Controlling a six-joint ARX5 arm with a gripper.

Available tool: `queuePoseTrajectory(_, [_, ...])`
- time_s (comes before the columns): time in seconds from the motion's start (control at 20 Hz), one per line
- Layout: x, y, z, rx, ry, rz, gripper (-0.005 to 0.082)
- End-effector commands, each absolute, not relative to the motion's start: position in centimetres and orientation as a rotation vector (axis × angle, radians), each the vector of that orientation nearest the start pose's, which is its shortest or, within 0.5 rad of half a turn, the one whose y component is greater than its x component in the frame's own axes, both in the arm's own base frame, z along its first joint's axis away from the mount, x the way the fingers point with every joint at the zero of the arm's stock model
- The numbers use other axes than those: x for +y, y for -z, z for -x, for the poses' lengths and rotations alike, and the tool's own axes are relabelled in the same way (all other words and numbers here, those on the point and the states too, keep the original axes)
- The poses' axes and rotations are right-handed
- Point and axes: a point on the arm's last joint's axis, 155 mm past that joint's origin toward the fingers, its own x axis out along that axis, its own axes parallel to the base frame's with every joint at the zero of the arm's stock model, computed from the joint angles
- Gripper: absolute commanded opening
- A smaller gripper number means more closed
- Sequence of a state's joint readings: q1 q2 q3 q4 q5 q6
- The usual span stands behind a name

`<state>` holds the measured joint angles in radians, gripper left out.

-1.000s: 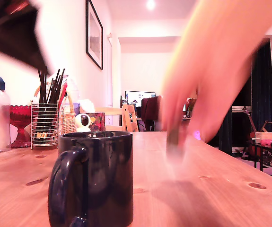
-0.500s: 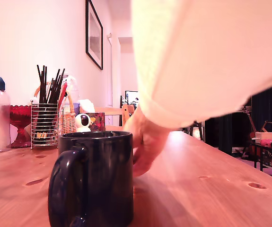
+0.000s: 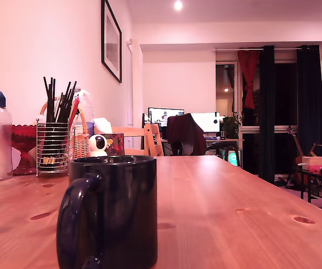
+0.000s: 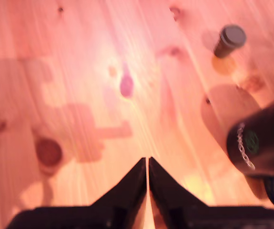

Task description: Pick the coffee capsule and then drop it inside the coffee cup in front of you

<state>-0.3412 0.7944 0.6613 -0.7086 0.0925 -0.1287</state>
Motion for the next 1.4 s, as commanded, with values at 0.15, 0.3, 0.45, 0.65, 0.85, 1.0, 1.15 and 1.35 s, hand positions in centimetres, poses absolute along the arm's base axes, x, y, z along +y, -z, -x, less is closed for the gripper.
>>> queuePoseTrajectory(0.15, [-10.6, -14.7, -25.0, 0.770, 0.361, 0.031, -0.0019])
queuePoseTrajectory(0.3, [-10.8, -15.3, -25.5, 0.740, 0.365, 0.035, -0.0019])
queuePoseTrajectory(0.45, [-10.9, -15.6, -25.7, 0.724, 0.369, 0.034, -0.0019])
queuePoseTrajectory(0.65, [-11.0, -15.7, -25.7, 0.713, 0.389, 0.004, -0.0019])
queuePoseTrajectory(0.85, [-11.5, -15.9, -25.7, 0.699, 0.430, -0.027, 0.0016])
queuePoseTrajectory(1.0, [-13.1, -16.9, -26.1, 0.634, 0.508, 0.003, 0.0315])
queuePoseTrajectory(1.15, [-13.8, -17.2, -27.0, 0.584, 0.556, -0.080, 0.0577])
queuePoseTrajectory(1.35, [-14.8, -16.5, -28.6, 0.527, 0.602, -0.139, 0.0573])
